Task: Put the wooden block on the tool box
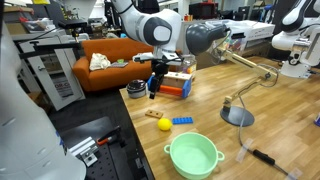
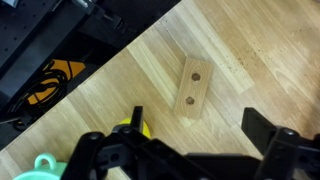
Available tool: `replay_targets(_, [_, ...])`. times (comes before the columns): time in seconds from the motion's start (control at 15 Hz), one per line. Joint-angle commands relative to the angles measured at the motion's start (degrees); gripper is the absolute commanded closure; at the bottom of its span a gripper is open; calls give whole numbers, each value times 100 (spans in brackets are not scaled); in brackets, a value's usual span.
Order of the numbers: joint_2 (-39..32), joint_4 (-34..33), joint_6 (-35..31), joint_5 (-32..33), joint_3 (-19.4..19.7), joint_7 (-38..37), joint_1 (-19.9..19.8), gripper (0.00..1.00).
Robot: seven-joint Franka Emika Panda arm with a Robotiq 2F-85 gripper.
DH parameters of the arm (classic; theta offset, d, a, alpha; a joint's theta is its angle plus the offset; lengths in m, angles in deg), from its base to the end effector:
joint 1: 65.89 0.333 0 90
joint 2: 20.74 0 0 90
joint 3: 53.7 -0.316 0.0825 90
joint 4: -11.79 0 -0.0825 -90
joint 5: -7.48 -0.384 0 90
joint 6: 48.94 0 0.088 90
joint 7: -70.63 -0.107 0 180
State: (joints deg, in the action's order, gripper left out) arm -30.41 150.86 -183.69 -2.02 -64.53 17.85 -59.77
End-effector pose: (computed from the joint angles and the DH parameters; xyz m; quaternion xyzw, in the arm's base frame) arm 0.4427 0.1398 0.2217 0.9206 -0.3652 -0.1375 0.0140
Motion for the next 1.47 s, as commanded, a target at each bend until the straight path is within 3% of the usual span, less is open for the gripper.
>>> replay_targets(0.0, [-447, -205, -54, -353, 146, 278, 104, 0])
replay_targets(0.53, [-1136, -476, -137, -711, 318, 406, 109, 0])
replay_targets(1.4, [-1998, -875, -380, -373, 706, 89, 687, 0])
